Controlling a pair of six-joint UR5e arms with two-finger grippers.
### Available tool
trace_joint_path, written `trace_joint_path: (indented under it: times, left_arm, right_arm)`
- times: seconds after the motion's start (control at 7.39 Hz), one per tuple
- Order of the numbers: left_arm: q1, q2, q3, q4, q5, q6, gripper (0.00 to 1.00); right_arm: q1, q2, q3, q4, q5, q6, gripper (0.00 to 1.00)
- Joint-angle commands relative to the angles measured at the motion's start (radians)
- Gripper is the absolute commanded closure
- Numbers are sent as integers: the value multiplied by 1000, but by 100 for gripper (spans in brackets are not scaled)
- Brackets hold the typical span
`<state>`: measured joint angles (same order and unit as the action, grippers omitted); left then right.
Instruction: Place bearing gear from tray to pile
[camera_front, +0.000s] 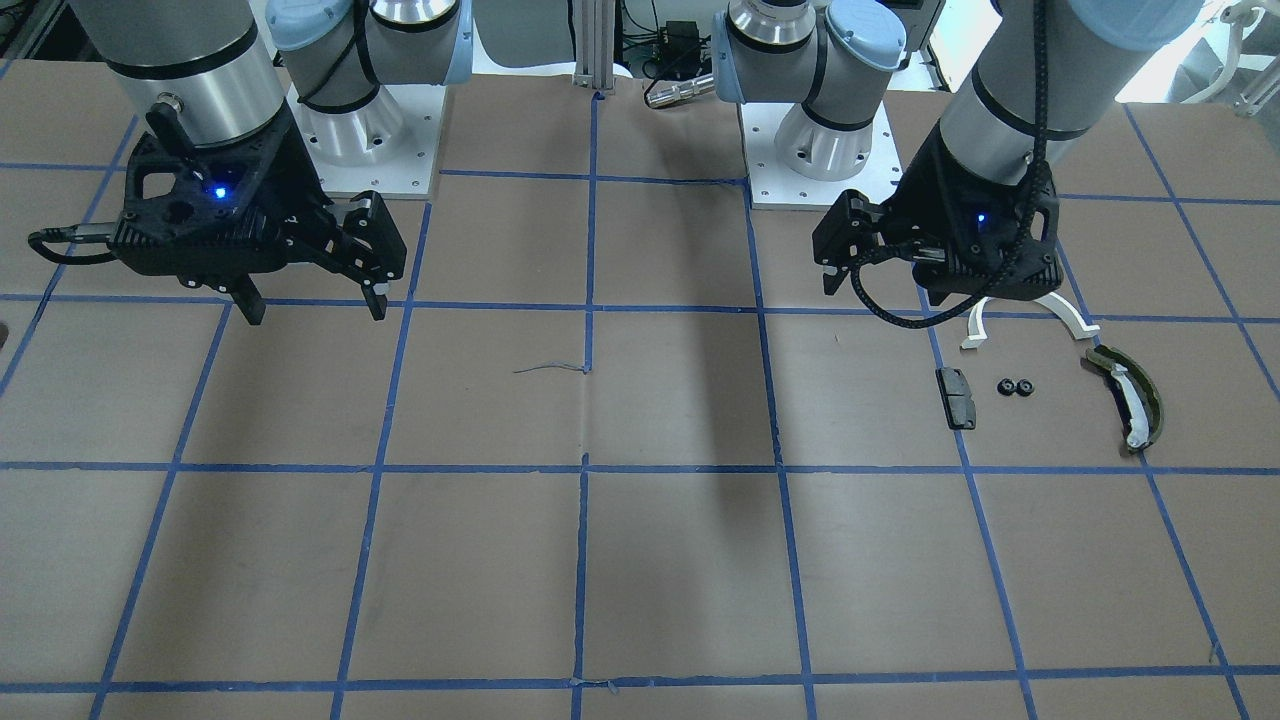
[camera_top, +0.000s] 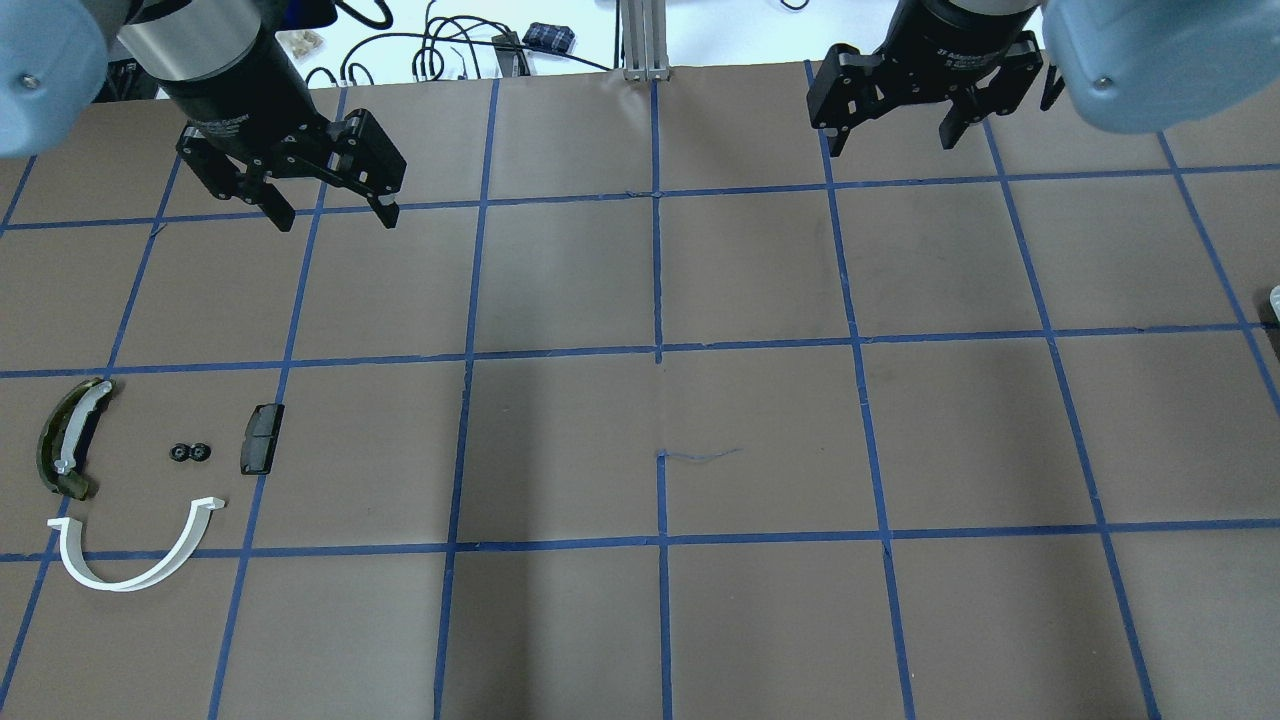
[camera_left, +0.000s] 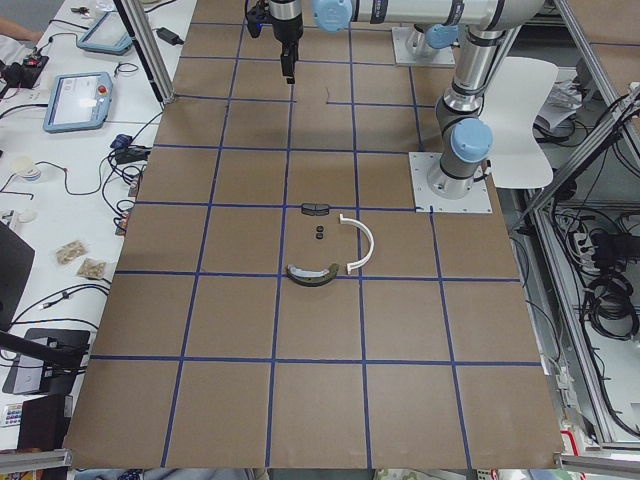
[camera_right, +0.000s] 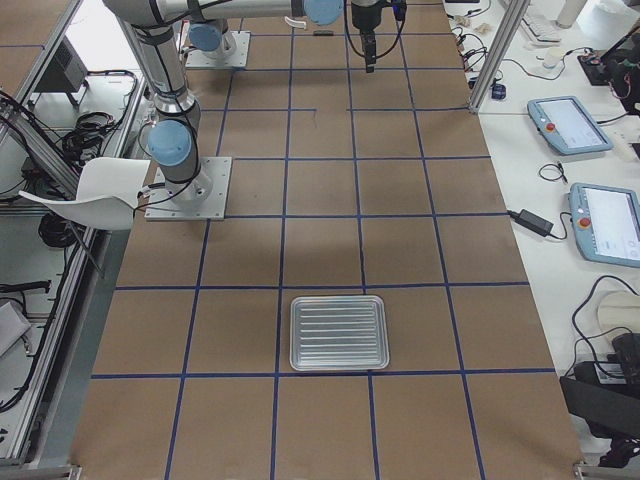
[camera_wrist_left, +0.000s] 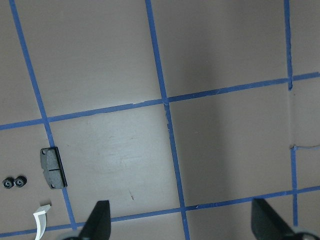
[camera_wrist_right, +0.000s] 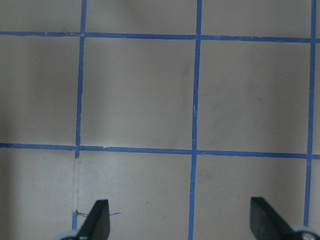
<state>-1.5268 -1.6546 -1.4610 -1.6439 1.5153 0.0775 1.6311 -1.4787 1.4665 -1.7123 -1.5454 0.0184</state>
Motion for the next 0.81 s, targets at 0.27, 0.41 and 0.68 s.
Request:
trace_joint_path:
  times: [0.27, 0.41, 0.68]
  left_arm:
    - [1, -17, -1, 89, 2, -54, 0]
    - [1, -17, -4, 104, 2, -53, 0]
    - [-1, -8, -6, 102, 2, -58, 0]
  right_arm:
    - [1, -2, 0, 2, -2, 0, 0]
    - [1, 0, 0, 3, -7, 0, 0]
    - [1, 0, 0, 3, -6, 0, 0]
